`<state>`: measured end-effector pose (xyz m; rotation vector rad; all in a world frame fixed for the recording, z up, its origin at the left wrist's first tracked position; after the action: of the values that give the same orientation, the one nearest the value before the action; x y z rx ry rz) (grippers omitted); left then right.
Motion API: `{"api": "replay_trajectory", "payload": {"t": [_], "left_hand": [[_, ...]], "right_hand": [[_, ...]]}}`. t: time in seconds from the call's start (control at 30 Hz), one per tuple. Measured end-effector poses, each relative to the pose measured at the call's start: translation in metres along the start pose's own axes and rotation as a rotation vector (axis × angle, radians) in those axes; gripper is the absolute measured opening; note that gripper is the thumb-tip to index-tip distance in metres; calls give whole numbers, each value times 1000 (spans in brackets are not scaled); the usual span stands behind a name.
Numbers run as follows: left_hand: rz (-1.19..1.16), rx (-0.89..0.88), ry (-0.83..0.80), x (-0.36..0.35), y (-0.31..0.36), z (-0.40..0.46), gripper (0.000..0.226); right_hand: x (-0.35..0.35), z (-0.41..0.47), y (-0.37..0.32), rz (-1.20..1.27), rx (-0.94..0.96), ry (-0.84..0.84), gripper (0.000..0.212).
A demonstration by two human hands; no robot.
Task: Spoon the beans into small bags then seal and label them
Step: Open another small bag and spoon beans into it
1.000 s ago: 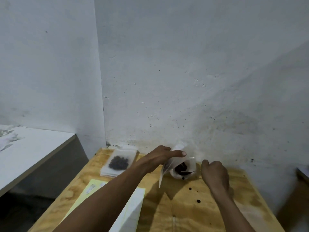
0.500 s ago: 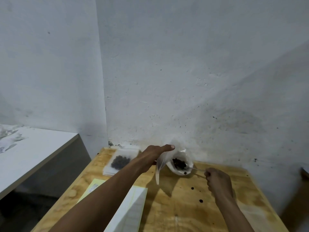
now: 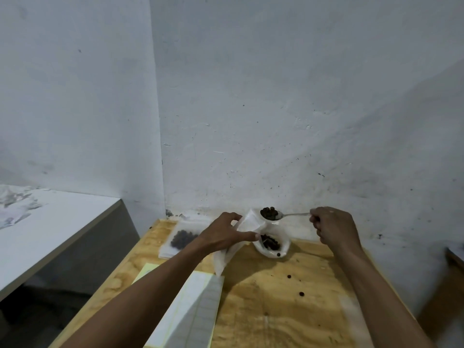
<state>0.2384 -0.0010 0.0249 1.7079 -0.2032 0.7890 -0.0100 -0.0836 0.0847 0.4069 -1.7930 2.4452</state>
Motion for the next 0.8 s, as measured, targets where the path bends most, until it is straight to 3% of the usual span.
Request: {"api": "replay_trajectory", "payload": {"t": [0.13,0.2,0.3,0.4,0.63,0.73,0.8], "left_hand": [[25,-8,15,0,3,-3,89],[38,4,25,0,3,-4,85],[18,46,66,1,2,-7,73],[-65,88,113,5,0,-8,71],[-316,147,127,9,0,-8,81],[-407,161,129,8,3,-9,84],[-467,170,137,7,6,-8,86]], "right_hand": [[-13,-12,-28,-276,308,-115,34],[-15,-13,-35,-340,407,-68,33],[-10,-9,-31,-339,393,27,32],[-12,-10,-11,-430,360,21,29],[-29,-39,51,-1066,533,-131,25],[-32,-52,64,-1168,544,-204,27],[-33,-57,67,-1199,512,-300,42]]}}
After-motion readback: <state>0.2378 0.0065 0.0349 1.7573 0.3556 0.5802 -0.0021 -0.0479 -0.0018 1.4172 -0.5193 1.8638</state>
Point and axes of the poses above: each hand's wrist, its own z-axis towards the middle knuckle, its own x-axis out of the back of the hand, y = z × x, the point moved 3 cm from there along z, towards the middle knuckle, and after that the axes turned 8 degrees about x, right-handed, at the moved point
